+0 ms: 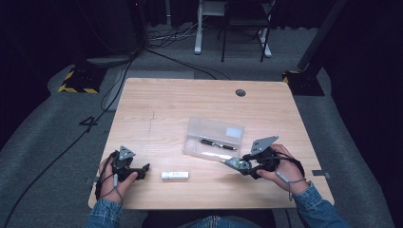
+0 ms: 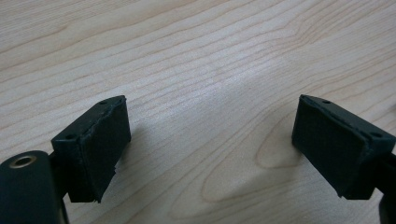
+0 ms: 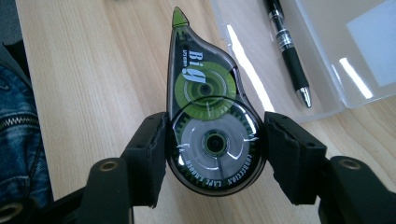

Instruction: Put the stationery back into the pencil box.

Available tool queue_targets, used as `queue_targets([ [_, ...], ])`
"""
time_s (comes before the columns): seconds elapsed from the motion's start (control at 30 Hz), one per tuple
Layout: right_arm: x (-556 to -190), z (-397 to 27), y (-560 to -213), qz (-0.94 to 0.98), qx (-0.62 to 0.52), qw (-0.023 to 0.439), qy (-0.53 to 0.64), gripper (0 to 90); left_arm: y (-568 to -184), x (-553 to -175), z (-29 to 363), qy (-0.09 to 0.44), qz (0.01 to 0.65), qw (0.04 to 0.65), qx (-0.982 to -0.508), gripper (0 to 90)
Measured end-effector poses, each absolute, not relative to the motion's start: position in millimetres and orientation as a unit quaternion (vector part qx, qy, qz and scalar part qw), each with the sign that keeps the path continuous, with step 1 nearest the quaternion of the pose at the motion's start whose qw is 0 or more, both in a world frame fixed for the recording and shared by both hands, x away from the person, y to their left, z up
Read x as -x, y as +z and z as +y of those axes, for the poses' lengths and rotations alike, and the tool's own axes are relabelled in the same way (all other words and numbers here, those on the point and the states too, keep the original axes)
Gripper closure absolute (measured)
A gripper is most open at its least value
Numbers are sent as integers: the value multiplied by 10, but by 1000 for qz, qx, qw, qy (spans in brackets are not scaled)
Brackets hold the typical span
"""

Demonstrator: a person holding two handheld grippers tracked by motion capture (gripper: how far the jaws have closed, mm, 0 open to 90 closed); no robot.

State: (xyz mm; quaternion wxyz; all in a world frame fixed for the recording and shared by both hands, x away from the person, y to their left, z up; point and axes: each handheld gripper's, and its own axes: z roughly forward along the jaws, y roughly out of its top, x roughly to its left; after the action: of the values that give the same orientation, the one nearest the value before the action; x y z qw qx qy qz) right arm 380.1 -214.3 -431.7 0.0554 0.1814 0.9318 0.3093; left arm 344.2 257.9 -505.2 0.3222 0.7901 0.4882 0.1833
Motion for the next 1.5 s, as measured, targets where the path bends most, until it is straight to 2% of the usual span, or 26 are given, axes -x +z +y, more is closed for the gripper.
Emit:
queue_targets([
  [0.97,-4248,-1906,-4356,937,-200,70,278,421,-5052,-3424,2562,186,491,321,-788,119],
  [1.5,-4404,-1778,-4460,946,-204,53,246,420,-5051,-3426,2564,187,490,320,-789,118],
])
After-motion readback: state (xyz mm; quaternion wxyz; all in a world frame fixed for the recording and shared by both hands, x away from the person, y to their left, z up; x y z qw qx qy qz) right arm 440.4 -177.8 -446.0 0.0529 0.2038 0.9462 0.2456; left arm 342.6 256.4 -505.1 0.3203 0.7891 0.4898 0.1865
